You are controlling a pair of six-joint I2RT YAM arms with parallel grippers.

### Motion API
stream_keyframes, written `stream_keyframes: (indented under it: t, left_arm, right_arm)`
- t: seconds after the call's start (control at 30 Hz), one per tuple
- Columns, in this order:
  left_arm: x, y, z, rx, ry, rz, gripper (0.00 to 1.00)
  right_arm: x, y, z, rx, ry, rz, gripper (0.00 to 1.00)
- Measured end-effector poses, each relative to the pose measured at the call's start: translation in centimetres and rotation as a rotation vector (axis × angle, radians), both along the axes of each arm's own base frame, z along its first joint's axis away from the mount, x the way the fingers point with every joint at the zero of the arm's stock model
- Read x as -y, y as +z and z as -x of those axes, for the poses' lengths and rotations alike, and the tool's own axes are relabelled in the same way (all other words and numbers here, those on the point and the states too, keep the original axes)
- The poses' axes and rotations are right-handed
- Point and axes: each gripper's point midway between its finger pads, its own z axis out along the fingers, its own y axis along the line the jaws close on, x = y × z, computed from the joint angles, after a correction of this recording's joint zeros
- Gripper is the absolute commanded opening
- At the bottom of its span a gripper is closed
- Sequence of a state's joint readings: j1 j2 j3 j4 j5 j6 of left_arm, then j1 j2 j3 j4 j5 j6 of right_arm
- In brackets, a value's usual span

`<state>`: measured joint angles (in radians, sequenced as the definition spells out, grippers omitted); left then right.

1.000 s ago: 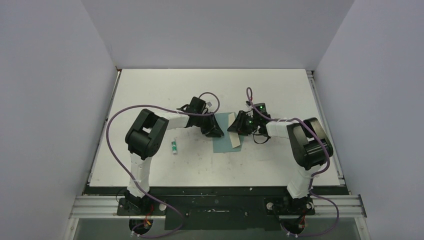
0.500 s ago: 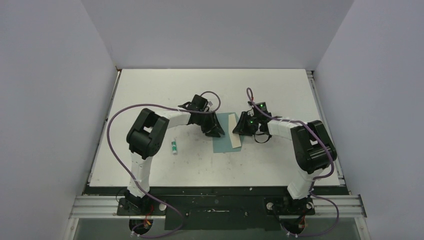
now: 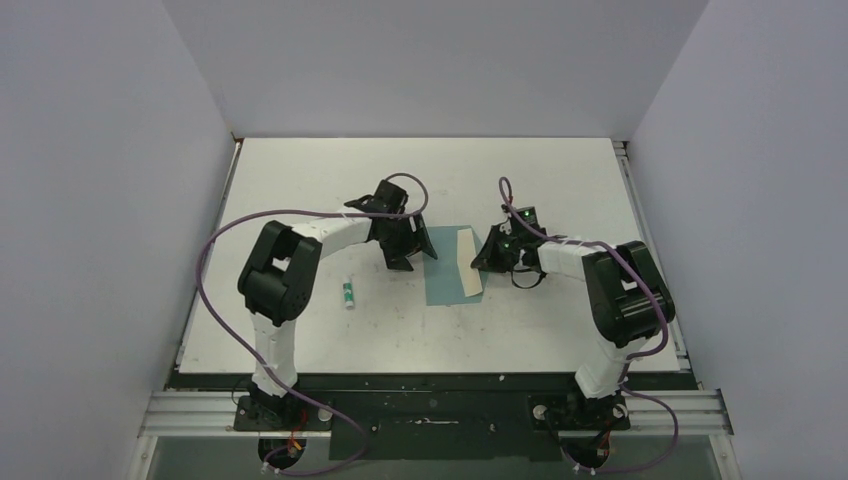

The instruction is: Place the letter into the envelope and seal it

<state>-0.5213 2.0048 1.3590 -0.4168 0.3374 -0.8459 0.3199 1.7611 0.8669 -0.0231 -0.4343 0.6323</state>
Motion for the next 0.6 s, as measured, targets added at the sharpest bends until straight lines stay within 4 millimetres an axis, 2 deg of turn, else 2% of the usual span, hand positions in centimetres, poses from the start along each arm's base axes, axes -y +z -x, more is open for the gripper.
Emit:
stream_keyframes:
  t: [0.13,0.3,0.6]
  left_arm:
    - [-0.4,-0.7,0.6,-0.031,0.000,-0.022,0.56]
    - [0.5,-1.1,1.2,-0.074,-0.018,0.033,0.47]
    - [0.7,-1.2,1.8,-0.106,-0.020,0.067,0.44]
  right_arm:
    - [-0.1,0.0,0.0,-0.008,-0.025,-0.033,0.05]
    - [-0.5,0.1,-0.2,-0.011,-0.053,-0.071,0.05]
    - [-3.1,0.1,-0.3,0.007,-0.036,-0.115,0.05]
